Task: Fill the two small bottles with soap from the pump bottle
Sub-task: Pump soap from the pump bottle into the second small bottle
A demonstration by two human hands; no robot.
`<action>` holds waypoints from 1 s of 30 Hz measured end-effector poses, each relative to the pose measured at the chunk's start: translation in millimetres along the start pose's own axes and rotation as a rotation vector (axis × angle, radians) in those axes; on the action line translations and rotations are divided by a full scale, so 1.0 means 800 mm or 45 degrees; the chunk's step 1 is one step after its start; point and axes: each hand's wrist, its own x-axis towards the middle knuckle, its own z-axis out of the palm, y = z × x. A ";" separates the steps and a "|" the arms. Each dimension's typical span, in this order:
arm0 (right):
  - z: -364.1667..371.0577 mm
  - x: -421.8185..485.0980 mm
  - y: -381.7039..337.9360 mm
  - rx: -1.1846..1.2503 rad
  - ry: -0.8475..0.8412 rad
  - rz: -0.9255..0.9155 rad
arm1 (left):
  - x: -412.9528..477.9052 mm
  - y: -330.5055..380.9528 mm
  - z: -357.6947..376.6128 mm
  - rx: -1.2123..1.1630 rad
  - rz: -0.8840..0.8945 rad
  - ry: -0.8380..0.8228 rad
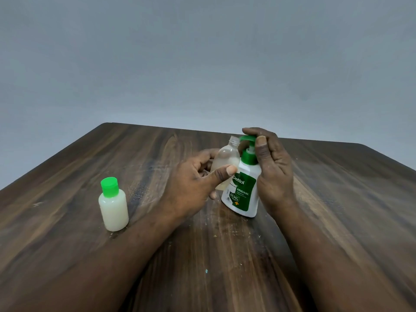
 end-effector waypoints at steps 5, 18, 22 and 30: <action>-0.003 -0.003 0.006 0.021 -0.102 -0.041 | -0.003 0.002 -0.005 0.000 0.008 0.020; -0.018 -0.007 0.014 -0.424 -0.359 -0.162 | 0.008 -0.014 -0.011 -0.193 -0.030 0.091; -0.021 -0.008 0.016 -0.552 -0.322 -0.129 | 0.010 -0.016 -0.015 -0.291 -0.063 0.166; -0.022 -0.006 0.011 -0.651 -0.300 -0.121 | 0.005 -0.020 -0.011 -0.464 -0.154 0.086</action>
